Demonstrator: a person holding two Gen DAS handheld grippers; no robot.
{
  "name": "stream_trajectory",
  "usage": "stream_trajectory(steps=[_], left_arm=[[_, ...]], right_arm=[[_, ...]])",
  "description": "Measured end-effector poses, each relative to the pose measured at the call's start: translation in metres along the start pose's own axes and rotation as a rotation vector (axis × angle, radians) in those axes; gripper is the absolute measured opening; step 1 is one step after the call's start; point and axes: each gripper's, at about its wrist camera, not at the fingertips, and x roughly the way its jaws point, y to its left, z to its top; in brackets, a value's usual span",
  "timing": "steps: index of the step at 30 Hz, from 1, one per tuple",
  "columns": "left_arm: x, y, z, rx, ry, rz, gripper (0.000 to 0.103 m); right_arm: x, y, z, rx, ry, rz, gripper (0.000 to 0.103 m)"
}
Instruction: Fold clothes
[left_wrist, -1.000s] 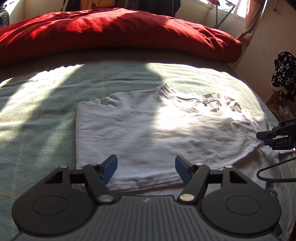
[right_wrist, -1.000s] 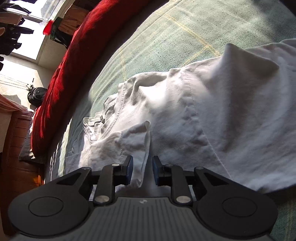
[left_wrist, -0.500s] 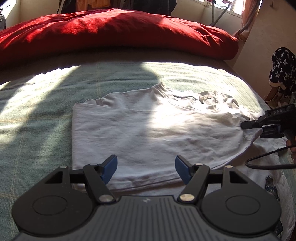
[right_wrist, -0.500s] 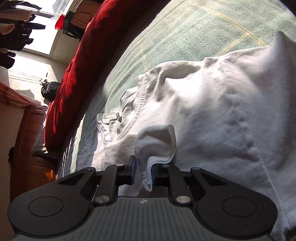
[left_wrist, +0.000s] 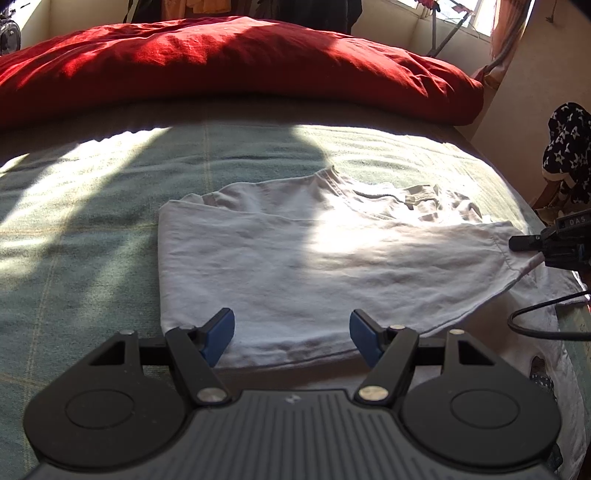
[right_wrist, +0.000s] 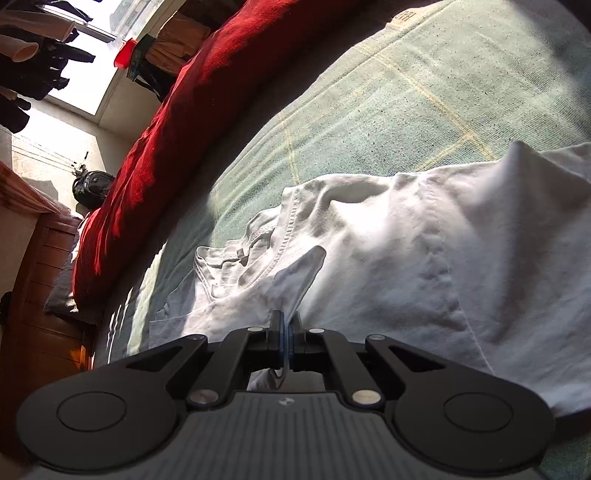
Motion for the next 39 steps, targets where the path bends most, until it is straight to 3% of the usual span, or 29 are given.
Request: stream_trajectory(steps=[12,15,20,22,27,35,39], left_arm=[[0.006,0.001,0.000,0.011,0.021,-0.001,0.069],[0.013,0.001,0.000,0.026,0.048,0.010,0.071],[0.003,0.004,0.003,0.017,-0.004,0.043,0.070],[-0.005,0.009,0.003,-0.007,-0.027,0.046,0.070],[-0.014,0.026,-0.008,-0.052,-0.011,0.083,0.070],[-0.033,0.060,-0.026,-0.089,-0.014,0.149,0.070],[-0.046,0.079,-0.033,-0.081,-0.038,0.185,0.070]], right_arm=[[-0.012,-0.012,-0.001,-0.006,-0.025,-0.114,0.003],[-0.017,-0.013,-0.001,-0.012,-0.036,-0.149,0.014],[-0.024,-0.014,-0.001,-0.021,-0.054,-0.207,0.016],[-0.027,-0.001,0.001,-0.061,-0.060,-0.189,0.022],[-0.033,0.034,0.007,-0.167,-0.075,-0.137,0.024],[0.059,0.133,-0.029,-0.441,0.167,0.016,0.024],[0.108,0.175,-0.076,-0.523,0.334,0.129,0.036]])
